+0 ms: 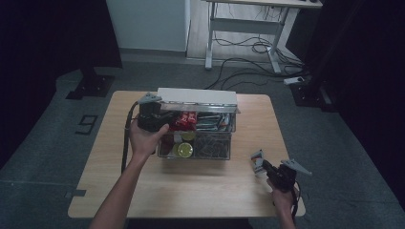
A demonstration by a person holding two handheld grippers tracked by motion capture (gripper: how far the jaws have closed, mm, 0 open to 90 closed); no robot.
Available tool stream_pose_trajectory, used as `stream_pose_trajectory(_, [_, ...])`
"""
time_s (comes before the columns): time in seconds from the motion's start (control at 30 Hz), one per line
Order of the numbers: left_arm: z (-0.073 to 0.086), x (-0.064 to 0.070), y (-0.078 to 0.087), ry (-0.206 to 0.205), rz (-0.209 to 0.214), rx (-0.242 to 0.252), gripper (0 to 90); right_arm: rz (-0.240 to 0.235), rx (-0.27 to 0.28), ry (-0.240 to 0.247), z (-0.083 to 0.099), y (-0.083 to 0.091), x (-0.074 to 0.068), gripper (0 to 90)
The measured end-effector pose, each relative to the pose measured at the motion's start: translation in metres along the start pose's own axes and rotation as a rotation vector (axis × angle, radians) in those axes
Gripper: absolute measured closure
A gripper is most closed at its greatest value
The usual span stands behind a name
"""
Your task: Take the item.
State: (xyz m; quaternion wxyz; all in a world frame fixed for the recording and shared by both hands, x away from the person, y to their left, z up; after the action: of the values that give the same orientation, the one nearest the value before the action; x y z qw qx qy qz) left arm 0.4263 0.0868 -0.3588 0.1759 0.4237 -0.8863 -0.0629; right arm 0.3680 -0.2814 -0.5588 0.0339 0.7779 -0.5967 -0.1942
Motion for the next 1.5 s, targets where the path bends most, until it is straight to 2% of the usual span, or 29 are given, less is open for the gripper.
stream_pose_trajectory(0.23, [0.001,0.001,-0.001,-0.001,0.003,-0.005,90.0,0.035,-0.015,-0.010,0.005,-0.001,0.012,89.3])
stream_pose_trajectory(0.47, [0.002,0.002,-0.001,0.000,0.004,-0.005,90.0,0.073,-0.059,-0.032,0.016,-0.005,0.026,88.3])
stream_pose_trajectory(0.57, [0.002,0.001,-0.002,0.000,0.004,-0.007,90.0,0.078,-0.065,-0.032,0.017,-0.005,0.028,87.2])
stream_pose_trajectory(0.73, [0.003,0.002,-0.001,-0.003,0.004,-0.009,90.0,0.106,-0.076,-0.021,0.018,-0.005,0.031,78.4])
stream_pose_trajectory(0.77, [0.003,0.002,-0.001,-0.003,0.004,-0.010,90.0,0.114,-0.078,-0.020,0.018,-0.005,0.032,74.4])
stream_pose_trajectory(0.8, [0.003,0.002,-0.001,-0.003,0.004,-0.010,90.0,0.114,-0.078,-0.020,0.018,-0.005,0.032,74.4])
stream_pose_trajectory(0.9, [0.003,0.003,-0.002,-0.003,0.006,-0.011,90.0,0.134,-0.072,-0.011,0.017,-0.005,0.032,63.7])
stream_pose_trajectory(1.1, [0.004,0.003,-0.002,-0.002,0.006,-0.012,90.0,0.165,-0.041,0.028,0.009,0.001,0.028,55.4])
stream_pose_trajectory(1.3, [0.005,0.003,-0.001,-0.001,0.007,-0.011,90.0,0.145,-0.010,0.026,0.004,0.004,0.023,54.8])
stream_pose_trajectory(1.5, [0.006,0.003,0.001,0.000,0.005,-0.011,90.0,0.135,-0.010,0.025,0.004,0.004,0.022,54.9])
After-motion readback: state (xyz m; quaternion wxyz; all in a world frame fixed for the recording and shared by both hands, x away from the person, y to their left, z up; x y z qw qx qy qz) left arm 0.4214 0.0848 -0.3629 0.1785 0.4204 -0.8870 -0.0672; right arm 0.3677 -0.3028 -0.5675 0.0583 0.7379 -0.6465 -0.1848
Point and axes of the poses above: each handheld gripper's, and its own axes: y roughly backward along the jaws, z roughly out of its underside, x roughly to its right, the point moved 7 cm from there along -y, roughly forward along the jaws, and after that the axes turned 11 degrees about x, right-handed, at the moved point
